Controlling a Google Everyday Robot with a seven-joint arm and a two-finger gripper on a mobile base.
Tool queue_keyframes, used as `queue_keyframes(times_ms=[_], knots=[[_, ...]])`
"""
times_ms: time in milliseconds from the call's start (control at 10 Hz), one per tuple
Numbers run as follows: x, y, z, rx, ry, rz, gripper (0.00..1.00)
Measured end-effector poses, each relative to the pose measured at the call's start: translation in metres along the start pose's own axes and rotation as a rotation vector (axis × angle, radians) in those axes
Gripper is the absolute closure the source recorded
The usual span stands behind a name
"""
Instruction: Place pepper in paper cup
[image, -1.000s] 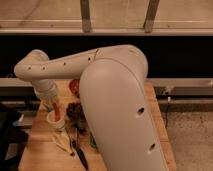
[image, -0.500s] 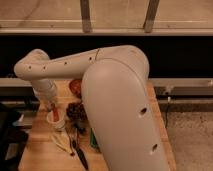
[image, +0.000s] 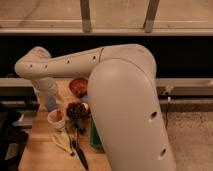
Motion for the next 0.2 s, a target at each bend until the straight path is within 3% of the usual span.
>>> queue_keyframes(times_ms=[200], knots=[[-0.0016, -0.0026, -0.0065, 0.003, -0.021, 0.001, 0.20]])
